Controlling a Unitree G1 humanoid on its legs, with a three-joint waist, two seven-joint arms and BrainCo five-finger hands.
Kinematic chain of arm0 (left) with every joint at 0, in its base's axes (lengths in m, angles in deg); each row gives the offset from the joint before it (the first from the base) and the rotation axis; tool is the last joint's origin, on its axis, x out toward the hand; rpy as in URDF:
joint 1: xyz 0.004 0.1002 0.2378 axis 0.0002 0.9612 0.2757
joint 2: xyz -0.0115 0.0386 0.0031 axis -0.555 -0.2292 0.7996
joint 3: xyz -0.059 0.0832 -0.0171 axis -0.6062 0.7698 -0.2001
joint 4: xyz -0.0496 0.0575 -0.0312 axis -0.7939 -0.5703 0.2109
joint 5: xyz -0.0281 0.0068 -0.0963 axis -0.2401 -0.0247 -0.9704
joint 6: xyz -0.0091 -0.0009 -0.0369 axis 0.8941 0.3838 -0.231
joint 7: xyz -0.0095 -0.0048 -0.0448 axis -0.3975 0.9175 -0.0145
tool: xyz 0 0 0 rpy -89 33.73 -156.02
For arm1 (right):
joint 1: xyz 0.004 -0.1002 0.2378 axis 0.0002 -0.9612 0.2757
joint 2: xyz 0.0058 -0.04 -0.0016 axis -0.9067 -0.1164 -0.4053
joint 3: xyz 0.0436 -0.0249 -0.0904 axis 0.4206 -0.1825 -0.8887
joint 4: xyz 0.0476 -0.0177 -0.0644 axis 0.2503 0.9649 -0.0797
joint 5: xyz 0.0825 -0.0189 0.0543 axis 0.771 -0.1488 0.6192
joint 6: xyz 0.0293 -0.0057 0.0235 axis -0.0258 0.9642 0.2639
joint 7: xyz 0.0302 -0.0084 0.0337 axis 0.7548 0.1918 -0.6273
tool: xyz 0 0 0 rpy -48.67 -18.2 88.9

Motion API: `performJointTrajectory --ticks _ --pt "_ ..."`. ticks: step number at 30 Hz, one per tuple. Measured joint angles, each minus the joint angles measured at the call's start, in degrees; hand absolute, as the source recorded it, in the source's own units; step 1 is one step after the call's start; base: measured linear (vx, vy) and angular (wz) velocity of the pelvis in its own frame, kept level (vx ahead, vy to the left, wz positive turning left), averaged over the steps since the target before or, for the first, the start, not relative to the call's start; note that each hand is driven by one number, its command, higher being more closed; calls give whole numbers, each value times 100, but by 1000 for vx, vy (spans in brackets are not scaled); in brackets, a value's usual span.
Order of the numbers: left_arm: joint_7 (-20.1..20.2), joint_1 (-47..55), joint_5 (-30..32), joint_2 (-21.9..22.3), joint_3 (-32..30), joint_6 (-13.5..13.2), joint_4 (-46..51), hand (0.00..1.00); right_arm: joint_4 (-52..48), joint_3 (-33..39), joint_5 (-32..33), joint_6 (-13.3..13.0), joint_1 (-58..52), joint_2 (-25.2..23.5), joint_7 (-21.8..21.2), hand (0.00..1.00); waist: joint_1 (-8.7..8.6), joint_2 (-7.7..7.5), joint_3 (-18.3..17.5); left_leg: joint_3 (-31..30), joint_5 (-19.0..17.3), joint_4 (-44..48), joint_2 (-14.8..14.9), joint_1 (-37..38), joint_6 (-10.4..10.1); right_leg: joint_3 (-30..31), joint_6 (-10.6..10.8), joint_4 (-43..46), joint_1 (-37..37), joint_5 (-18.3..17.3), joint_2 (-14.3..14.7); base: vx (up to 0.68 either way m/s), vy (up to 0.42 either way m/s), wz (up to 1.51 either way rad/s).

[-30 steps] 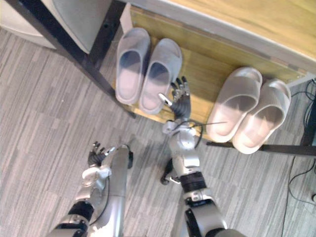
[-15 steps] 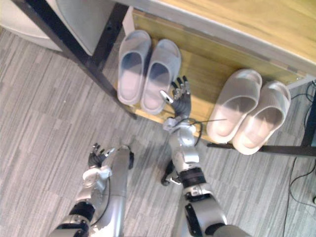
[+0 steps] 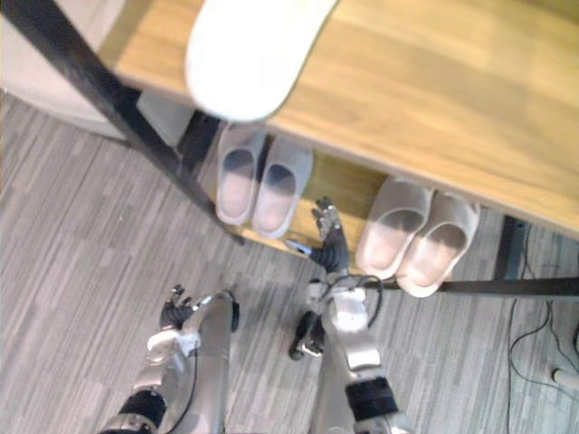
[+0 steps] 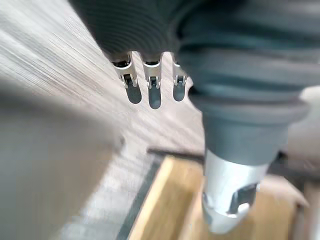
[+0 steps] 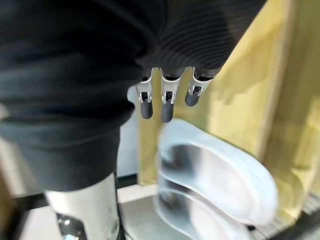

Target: Organize the slippers on the shoe rack

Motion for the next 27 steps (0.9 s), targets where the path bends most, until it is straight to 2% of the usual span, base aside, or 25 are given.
performJointTrajectory --ticks 3,6,10,13,18,27 --pt "129 290 194 15 361 49 -17 0 1 81 -307 17 -671 16 -130 0 -85 -89 -148 294 108 -659 37 815 81 46 105 -694 711 227 44 158 106 -23" --pt "242 478 311 42 607 83 -145 0 81 117 -535 80 -1152 -11 -213 0 -151 -106 -363 512 203 -1134 61 1345 129 89 167 -1247 1186 424 105 153 89 -20" --pt "377 804 465 39 819 107 -275 0 1012 235 -954 118 -1565 -173 -365 0 -240 -144 -760 926 535 -2177 17 2283 184 179 286 -2193 1922 785 149 133 60 -22" --pt "413 941 531 74 811 145 -494 0 2501 562 -1182 229 -1550 -244 -357 0 -282 -52 -1145 1096 909 -3123 -70 2932 204 208 340 -3007 2437 1121 216 106 43 -11" --pt "483 945 591 20 800 162 -828 0 4137 851 -1128 360 -1349 -155 -347 0 -343 186 -1335 1138 1324 -4064 -136 3530 226 236 377 -3860 2950 1539 340 56 35 -6" --pt "538 932 836 -76 991 180 -1113 0 5067 1031 -986 364 -916 -54 -298 0 -360 241 -1448 1125 1524 -4484 -258 3884 320 321 451 -4711 3477 2013 445 -17 31 -2"
